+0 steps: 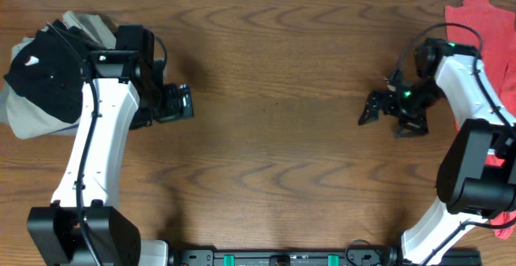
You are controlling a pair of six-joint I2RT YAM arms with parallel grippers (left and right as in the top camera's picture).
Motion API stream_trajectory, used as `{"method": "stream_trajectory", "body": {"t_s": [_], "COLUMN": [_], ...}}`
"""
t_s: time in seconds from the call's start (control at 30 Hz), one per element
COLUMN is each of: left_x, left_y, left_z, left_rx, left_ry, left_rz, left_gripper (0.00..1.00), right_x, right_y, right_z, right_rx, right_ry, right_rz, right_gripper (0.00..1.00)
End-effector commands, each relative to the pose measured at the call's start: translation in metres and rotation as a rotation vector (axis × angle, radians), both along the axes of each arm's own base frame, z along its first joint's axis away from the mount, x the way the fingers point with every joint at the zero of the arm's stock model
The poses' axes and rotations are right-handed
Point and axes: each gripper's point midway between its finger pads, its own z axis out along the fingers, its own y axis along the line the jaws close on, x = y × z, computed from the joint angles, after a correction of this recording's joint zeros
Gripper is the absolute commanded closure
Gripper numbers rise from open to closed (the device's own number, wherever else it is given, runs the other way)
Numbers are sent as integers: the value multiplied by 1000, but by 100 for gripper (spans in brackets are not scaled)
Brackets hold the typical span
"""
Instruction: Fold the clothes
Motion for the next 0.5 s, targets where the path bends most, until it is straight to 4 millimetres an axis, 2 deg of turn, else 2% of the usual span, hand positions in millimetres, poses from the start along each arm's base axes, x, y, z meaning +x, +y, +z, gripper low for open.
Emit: {"method": "stream_trajectory", "body": {"t_s": [0.0,0.23,0.37,0.47], "left_x": [-15,-45,-74,-96], "left_y": [3,3,4,8], "left_z": [29,107,150,171], "left_rx": [11,9,19,38], "left_ry": [-88,-503,-805,-1006], "left_rz": [0,0,-11,5], "left_gripper": [2,2,2,2], "right_x": [0,-10,-18,-31], "right_y": [-6,-17,-15,-14], "right_z": [26,70,104,124], "right_rx": [-13,-157,-200,-232], "right_ry": [-80,-306,-576,-758], "right_rz": [-7,-39,-79,-86], "right_gripper": [1,1,1,1]}}
